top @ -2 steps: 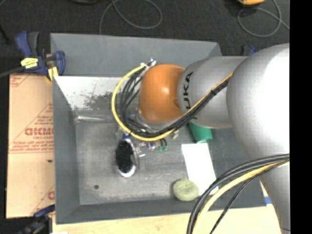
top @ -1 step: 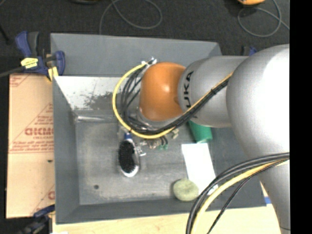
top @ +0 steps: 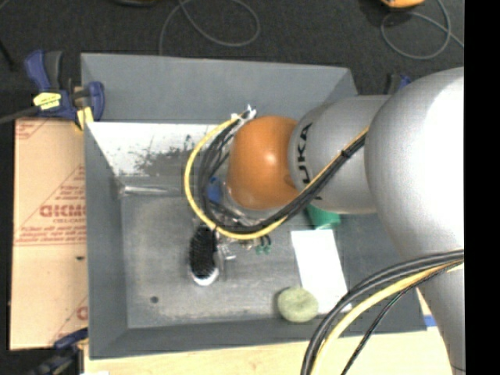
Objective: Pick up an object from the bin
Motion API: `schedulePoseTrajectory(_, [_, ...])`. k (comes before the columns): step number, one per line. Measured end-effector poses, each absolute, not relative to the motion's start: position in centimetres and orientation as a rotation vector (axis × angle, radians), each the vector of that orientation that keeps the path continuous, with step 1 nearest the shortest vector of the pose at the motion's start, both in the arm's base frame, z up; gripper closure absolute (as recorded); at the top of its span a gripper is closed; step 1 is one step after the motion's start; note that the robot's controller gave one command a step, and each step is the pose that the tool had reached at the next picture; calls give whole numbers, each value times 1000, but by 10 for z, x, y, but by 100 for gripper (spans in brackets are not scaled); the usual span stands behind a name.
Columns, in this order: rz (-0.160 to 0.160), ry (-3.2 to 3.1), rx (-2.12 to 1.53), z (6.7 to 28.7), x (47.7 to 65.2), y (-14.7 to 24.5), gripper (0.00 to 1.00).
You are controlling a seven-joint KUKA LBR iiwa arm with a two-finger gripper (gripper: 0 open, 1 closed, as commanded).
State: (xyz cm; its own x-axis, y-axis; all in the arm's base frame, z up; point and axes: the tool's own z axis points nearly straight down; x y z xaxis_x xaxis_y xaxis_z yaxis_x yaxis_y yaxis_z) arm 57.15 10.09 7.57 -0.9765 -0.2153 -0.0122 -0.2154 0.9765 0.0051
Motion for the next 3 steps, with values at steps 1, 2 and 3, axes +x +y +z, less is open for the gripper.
schedulePoseTrajectory(1, [1,3111,-427,70,604,145,100])
schedulePoseTrajectory(2, [1,3111,-426,70,604,145,100])
schedulePoseTrajectory(3, [-1,3118,-445,111,599,139,100])
